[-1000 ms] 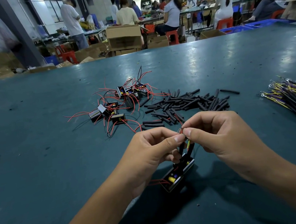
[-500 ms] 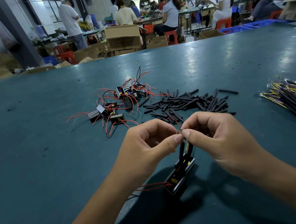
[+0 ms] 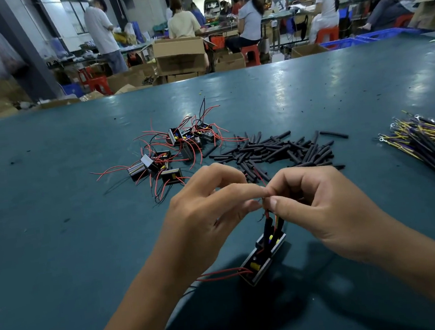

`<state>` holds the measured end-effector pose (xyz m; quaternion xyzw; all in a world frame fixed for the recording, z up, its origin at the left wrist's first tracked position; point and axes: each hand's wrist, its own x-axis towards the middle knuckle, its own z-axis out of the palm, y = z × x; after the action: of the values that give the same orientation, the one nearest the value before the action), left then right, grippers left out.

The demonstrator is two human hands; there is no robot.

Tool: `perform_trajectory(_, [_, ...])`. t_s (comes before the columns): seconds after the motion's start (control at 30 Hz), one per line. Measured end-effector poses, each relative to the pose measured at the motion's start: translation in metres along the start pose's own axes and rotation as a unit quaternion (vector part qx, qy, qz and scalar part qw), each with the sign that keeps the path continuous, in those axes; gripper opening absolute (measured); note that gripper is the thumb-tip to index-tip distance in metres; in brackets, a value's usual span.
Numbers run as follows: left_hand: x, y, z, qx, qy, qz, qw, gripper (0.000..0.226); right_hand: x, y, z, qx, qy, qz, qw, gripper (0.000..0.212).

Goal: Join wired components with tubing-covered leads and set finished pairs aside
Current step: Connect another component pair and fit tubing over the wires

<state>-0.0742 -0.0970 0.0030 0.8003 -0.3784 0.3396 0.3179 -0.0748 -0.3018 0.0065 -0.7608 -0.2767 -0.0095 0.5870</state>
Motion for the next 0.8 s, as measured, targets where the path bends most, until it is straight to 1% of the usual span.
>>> perform_trajectory(0.17, [0.002,0.003,-0.006,0.040,-0.017,0.018,0.999,0.007,-0.001,-0.002,0.000,-0.004,-0.014,-0.004,1.000,0.007])
perform_trajectory(0.3, [0.004,0.006,-0.006,0.065,-0.029,0.015,0.997,0.015,-0.001,-0.003,0.002,-0.018,-0.001,-0.019,1.000,0.007])
perform_trajectory(0.4, [0.007,0.011,-0.005,0.030,-0.052,-0.042,0.997,0.018,-0.003,-0.003,0.003,-0.047,0.017,-0.034,0.998,0.008])
perform_trajectory(0.5, [0.007,0.018,-0.004,-0.058,-0.070,-0.125,0.988,0.015,-0.004,-0.004,0.004,-0.083,0.043,-0.055,0.994,0.010])
perform_trajectory(0.53, [0.007,0.020,-0.004,-0.098,-0.074,-0.166,0.978,0.015,-0.005,-0.005,0.004,-0.092,0.050,-0.063,0.992,0.010])
perform_trajectory(0.6, [0.007,0.023,-0.004,-0.190,-0.078,-0.255,0.945,0.017,-0.005,-0.007,0.006,-0.122,0.060,-0.083,0.987,0.010])
perform_trajectory(0.7, [0.007,0.026,-0.002,-0.261,-0.067,-0.342,0.900,0.017,-0.005,-0.008,0.008,-0.169,0.067,-0.113,0.977,0.007])
perform_trajectory(0.73, [0.006,0.027,-0.001,-0.286,-0.062,-0.376,0.879,0.017,-0.005,-0.009,0.008,-0.182,0.069,-0.122,0.973,0.007])
perform_trajectory(0.77, [0.006,0.027,0.000,-0.326,-0.059,-0.415,0.847,0.016,-0.006,-0.009,0.009,-0.195,0.070,-0.130,0.970,0.006])
perform_trajectory(0.8, [0.005,0.026,0.001,-0.380,-0.061,-0.454,0.804,0.015,-0.006,-0.009,0.009,-0.210,0.070,-0.136,0.966,0.006])
